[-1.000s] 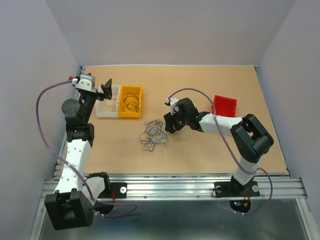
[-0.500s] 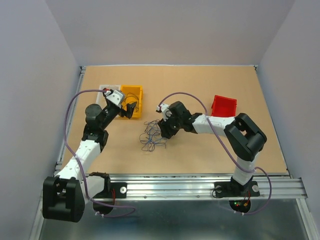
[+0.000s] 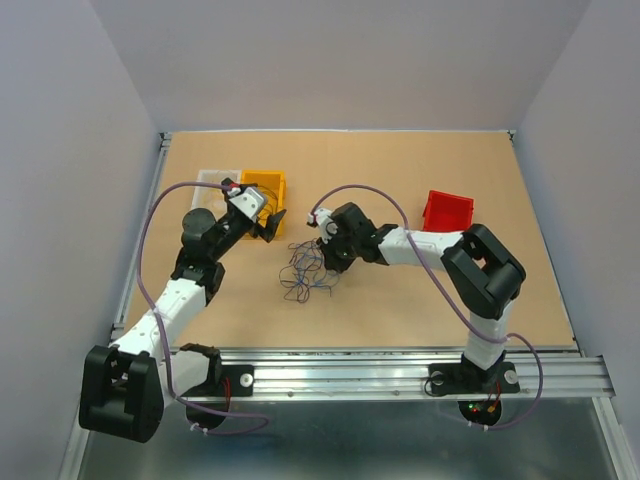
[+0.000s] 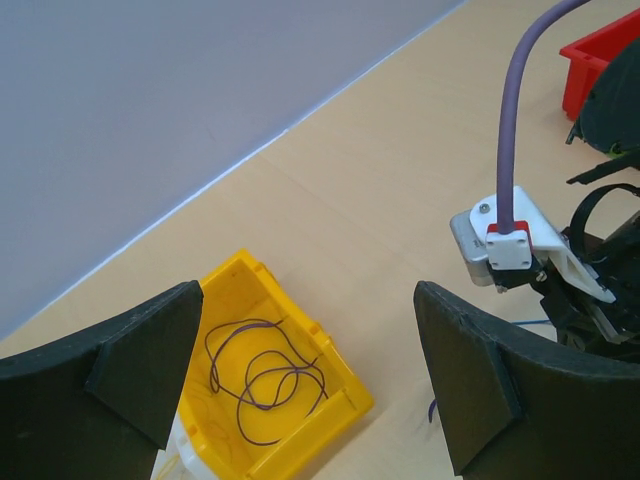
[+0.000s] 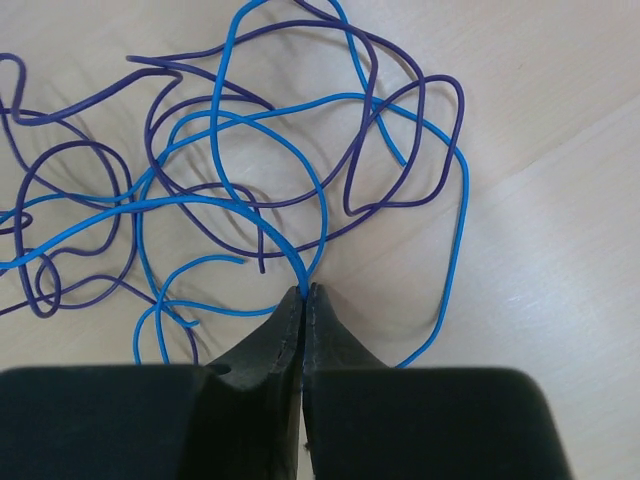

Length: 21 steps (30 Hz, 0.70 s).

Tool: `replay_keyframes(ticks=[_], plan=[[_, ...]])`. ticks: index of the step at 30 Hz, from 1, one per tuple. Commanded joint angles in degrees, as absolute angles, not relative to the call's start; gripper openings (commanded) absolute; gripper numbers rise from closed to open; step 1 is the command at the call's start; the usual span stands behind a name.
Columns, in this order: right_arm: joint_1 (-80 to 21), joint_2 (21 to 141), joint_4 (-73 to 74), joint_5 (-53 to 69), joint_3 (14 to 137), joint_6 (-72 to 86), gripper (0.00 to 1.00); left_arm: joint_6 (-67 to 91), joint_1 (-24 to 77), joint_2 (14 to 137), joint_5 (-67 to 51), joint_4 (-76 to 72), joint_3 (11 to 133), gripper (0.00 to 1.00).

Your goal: Untangle the cables

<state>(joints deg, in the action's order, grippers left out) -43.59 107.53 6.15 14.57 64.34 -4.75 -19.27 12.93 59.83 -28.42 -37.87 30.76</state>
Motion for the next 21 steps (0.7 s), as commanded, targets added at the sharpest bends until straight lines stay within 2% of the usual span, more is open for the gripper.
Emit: replay_keyframes(ticks=[1,3,7,11,16,21], plan=[[-44.2,100.8,5.9,16.2,65.4,-4.5,0.00,-22.2,14.8,59.7,-28.6,-39.2,30.9,0.99],[-44.2,96.3,4.8,15.9,62.6,-0.8,0.01,-23.2,15.5,59.7,-28.9,-38.9,30.7,0.99],[-44.2,78.4,0.4,12.8,54.4,5.0,0.01,-25.3,17.1,60.0,-29.8,-37.7,30.7,0.99],[-44.2,68.4,-2.2,3.3,49.6,7.8,0.01,-27.1,18.5,60.5,-30.5,-37.0,30.2,0.99],[-44.2,62.1,-2.9,-9.2,47.9,11.1,0.01,-28.0,19.6,61.4,-30.8,-36.6,30.3,0.98],[-44.2,58.6,-5.2,-4.6,46.7,9.8,0.00,-28.5,20.0,63.1,-34.3,-36.6,30.6,0.98]])
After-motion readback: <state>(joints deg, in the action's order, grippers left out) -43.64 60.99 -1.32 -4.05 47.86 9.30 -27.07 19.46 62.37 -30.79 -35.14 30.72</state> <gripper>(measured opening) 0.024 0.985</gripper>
